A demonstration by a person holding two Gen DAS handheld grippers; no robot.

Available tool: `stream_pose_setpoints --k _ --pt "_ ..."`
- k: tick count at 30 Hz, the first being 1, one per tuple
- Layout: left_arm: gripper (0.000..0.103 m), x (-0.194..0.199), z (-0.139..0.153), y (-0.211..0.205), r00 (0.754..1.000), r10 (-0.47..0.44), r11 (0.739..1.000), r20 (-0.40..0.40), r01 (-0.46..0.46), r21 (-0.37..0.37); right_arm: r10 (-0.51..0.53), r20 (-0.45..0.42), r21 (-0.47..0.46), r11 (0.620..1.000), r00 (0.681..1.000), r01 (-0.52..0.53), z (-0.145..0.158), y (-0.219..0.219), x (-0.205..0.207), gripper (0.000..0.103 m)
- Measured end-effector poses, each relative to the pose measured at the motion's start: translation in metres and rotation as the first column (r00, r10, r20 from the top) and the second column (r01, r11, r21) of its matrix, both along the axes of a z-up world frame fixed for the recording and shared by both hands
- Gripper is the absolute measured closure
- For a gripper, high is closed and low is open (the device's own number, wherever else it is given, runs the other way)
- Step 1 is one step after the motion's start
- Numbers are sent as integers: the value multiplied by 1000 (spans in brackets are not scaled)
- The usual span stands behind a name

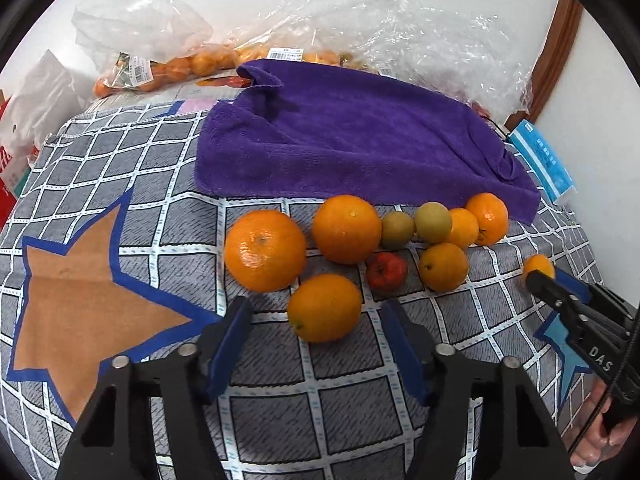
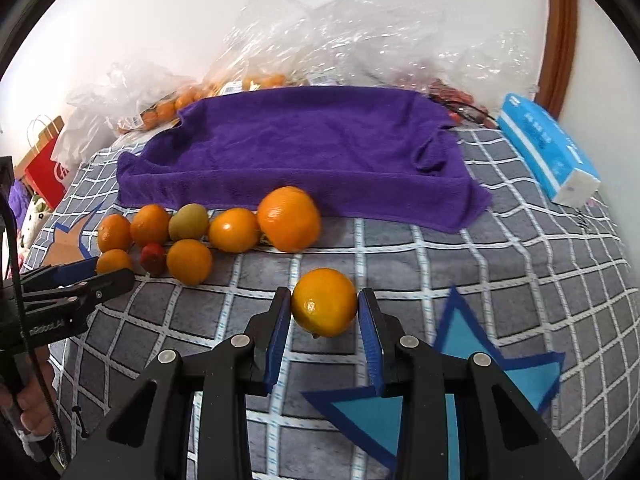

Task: Organize fruits
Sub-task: 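Grasp a small tangerine with the right tool while the left tool grasps another tangerine, then carry the tangerines in both tools up over the purple towel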

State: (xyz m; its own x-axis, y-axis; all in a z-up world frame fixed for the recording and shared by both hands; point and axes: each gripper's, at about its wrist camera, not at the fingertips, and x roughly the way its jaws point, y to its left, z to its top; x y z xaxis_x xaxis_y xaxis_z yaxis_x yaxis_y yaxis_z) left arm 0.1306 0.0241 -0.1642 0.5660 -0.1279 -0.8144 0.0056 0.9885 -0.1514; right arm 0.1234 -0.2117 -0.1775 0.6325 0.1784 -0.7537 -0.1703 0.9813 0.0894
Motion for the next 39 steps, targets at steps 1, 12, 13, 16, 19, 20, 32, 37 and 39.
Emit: stream_pose_setpoints --k 1,12,13,16,19,20,32,37,39 --pt "49 1 0 -1 1000 0 1000 1 0 4 -4 3 3 1000 1000 4 1 -2 -1 69" --pt "69 -12 13 -1 1000 -1 1000 -20 1 9 -16 13 40 999 1000 15 15 -13 -7 69" --pt "69 -14 16 1 1000 3 1000 -18 -3 7 -18 15 37 999 1000 17 17 -12 -8 69" --pt "69 -19 25 4 1000 16 1000 -15 -16 -5 -19 29 34 999 999 18 28 -11 -12 69" --pt "69 -25 39 6 1000 19 1000 6 -19 -6 -21 44 34 999 999 19 40 -10 -15 69" --pt "69 -26 44 6 1000 17 1000 15 -17 -6 -21 50 34 999 999 20 45 -10 -16 69" --pt "69 -18 101 3 996 -9 1000 91 11 -19 -51 111 23 999 993 48 95 -13 -12 69" --pt "69 -5 125 1 992 -20 1000 125 20 0 -56 141 25 998 988 53 113 -12 -3 69" --pt "69 -1 133 1 990 -21 1000 139 20 6 -57 152 24 998 987 54 119 -11 2 69"
